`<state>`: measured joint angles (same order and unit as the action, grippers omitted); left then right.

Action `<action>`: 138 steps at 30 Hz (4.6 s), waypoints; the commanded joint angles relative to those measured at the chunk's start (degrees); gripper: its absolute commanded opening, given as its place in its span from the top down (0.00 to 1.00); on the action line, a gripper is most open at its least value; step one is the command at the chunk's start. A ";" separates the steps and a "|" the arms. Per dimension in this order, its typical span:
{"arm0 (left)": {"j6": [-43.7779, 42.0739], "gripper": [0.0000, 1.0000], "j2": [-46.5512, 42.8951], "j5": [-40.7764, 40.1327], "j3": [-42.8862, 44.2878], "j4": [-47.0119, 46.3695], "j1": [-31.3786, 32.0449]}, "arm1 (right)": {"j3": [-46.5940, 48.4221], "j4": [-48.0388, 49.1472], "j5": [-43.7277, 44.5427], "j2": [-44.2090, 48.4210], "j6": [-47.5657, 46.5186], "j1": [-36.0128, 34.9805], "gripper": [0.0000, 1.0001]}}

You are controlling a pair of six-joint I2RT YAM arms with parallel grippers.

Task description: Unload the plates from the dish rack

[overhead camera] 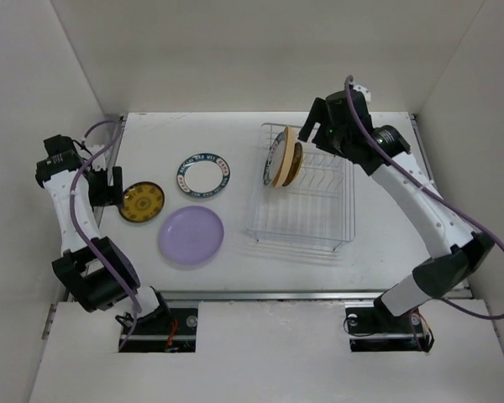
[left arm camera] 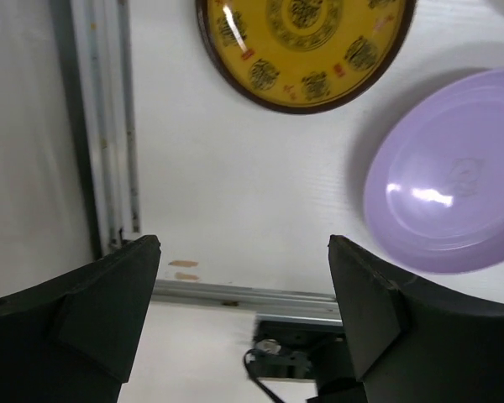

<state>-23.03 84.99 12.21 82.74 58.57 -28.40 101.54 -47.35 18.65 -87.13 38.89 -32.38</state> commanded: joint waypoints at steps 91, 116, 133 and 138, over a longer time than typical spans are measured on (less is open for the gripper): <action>-5.27 0.64 23.46 41.66 18.60 12.62 16.63 | 8.49 70.38 -66.20 -43.45 4.26 -8.05 1.00; 3.13 1.00 21.72 32.20 8.51 12.47 -5.16 | 13.52 61.06 -61.11 -45.77 1.89 -7.52 0.05; 10.39 0.75 26.62 16.62 6.11 0.75 -8.60 | 1.92 43.14 -46.00 -21.69 -8.48 -7.52 0.05; 5.89 0.33 30.58 14.35 11.82 7.16 -8.60 | 2.43 39.19 -43.09 -17.46 -9.62 -8.75 0.05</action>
<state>-14.20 113.49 28.49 90.72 60.93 -36.91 104.14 -4.78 -27.66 -107.00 31.20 -40.14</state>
